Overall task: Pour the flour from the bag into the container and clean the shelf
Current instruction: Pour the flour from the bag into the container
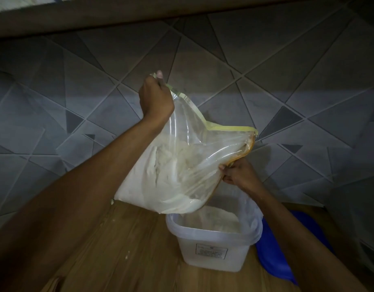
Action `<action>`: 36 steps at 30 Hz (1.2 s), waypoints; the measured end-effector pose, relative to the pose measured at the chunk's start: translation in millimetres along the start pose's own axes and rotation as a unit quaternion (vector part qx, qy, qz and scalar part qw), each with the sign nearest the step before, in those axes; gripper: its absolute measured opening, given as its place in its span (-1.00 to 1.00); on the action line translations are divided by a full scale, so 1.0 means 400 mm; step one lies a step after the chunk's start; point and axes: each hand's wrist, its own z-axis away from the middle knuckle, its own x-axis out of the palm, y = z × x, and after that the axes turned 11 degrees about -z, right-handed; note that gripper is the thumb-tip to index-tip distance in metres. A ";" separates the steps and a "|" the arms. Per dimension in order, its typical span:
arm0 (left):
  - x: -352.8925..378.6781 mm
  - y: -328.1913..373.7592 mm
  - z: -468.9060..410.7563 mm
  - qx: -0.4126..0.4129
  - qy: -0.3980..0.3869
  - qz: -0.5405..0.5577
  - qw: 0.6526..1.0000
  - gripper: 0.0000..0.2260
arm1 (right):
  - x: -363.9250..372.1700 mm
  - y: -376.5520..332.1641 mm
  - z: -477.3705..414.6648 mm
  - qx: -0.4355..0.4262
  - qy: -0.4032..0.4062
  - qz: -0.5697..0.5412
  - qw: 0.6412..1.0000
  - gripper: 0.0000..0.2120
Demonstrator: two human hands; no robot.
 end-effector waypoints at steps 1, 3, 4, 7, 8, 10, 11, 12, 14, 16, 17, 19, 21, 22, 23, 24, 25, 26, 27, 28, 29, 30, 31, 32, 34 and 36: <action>0.002 0.004 0.005 0.004 -0.002 0.002 1.000 -0.61 | -0.003 0.005 0.001 -0.003 0.009 -0.009 1.000 -0.83; 0.008 0.012 0.013 0.014 -0.002 -0.003 1.000 -0.61 | -0.004 0.017 0.002 0.003 0.013 -0.035 0.999 -0.83; 0.011 0.015 0.016 0.020 -0.002 -0.009 1.000 -0.61 | -0.003 0.022 0.006 0.007 0.009 -0.041 0.999 -0.83; 0.014 0.028 0.027 0.025 -0.001 -0.021 0.999 -0.61 | -0.008 0.043 0.010 -0.020 0.017 -0.048 0.999 -0.83; 0.016 0.027 0.026 0.025 -0.002 -0.022 0.999 -0.61 | -0.009 0.049 0.011 -0.021 0.020 -0.056 0.998 -0.83; 0.019 0.029 0.027 0.023 -0.005 -0.019 1.000 -0.61 | -0.010 0.056 0.013 -0.016 0.015 -0.064 0.998 -0.82; 0.018 0.030 0.027 0.022 -0.005 -0.015 1.000 -0.62 | -0.010 0.059 0.013 -0.021 0.015 -0.066 0.998 -0.81; 0.020 0.029 0.025 0.020 -0.005 -0.012 1.000 -0.62 | -0.010 0.061 0.012 -0.028 0.017 -0.063 0.997 -0.80; 0.022 0.028 0.021 0.020 -0.005 -0.011 1.000 -0.62 | -0.016 0.066 0.013 -0.030 0.021 -0.071 0.997 -0.80; 0.022 0.026 0.018 0.017 -0.001 -0.015 1.000 -0.61 | -0.018 0.070 0.012 -0.032 0.021 -0.082 0.996 -0.80; 0.021 0.026 0.018 0.015 0.000 -0.014 1.000 -0.61 | -0.017 0.073 0.012 -0.042 0.028 -0.077 0.996 -0.80; 0.024 0.026 0.016 0.013 0.000 -0.012 1.000 -0.61 | -0.011 0.077 0.008 -0.063 0.046 -0.057 0.995 -0.83; 0.029 0.024 0.015 0.019 0.004 -0.009 1.000 -0.61 | -0.005 0.078 0.004 -0.062 0.040 -0.067 0.995 -0.84; 0.030 0.025 0.014 0.019 0.004 -0.007 1.000 -0.61 | -0.005 0.079 0.001 -0.060 0.036 -0.071 0.995 -0.84; 0.029 0.027 0.014 0.016 0.002 -0.005 1.000 -0.61 | -0.006 0.081 -0.003 -0.065 0.041 -0.064 0.995 -0.85; 0.031 0.029 0.014 0.015 -0.002 -0.005 1.000 -0.61 | -0.008 0.082 -0.004 -0.070 0.054 -0.050 0.995 -0.86; 0.034 0.031 0.015 0.019 -0.004 -0.006 1.000 -0.61 | -0.010 0.084 -0.006 -0.071 0.059 -0.043 0.995 -0.86; 0.038 0.031 0.017 0.024 -0.005 -0.008 1.000 -0.61 | -0.013 0.084 -0.006 -0.066 0.056 -0.050 0.995 -0.84; 0.039 0.033 0.021 0.028 -0.007 -0.010 1.000 -0.61 | -0.015 0.084 -0.005 -0.058 0.046 -0.067 0.995 -0.82; 0.038 0.036 0.025 0.029 -0.010 -0.010 0.999 -0.61 | -0.018 0.085 -0.005 -0.054 0.036 -0.079 0.995 -0.80; 0.038 0.041 0.028 0.031 -0.012 -0.009 0.999 -0.61 | -0.022 0.088 -0.005 -0.060 0.033 -0.086 0.994 -0.80; 0.040 0.044 0.030 0.033 -0.015 -0.010 0.999 -0.61 | -0.024 0.093 -0.005 -0.068 0.042 -0.083 0.993 -0.80; 0.042 0.047 0.032 0.036 -0.018 -0.014 0.999 -0.61 | -0.027 0.099 -0.004 -0.072 0.052 -0.082 0.993 -0.80; 0.045 0.048 0.036 0.042 -0.023 -0.019 0.999 -0.61 | -0.029 0.104 -0.002 -0.067 0.061 -0.080 0.993 -0.81; 0.048 0.049 0.040 0.055 -0.033 -0.018 0.998 -0.62 | -0.032 0.108 0.001 -0.047 0.061 -0.081 0.994 -0.78; 0.049 0.045 0.039 0.061 -0.038 -0.006 0.997 -0.64 | -0.038 0.113 0.001 -0.040 0.060 -0.078 0.994 -0.78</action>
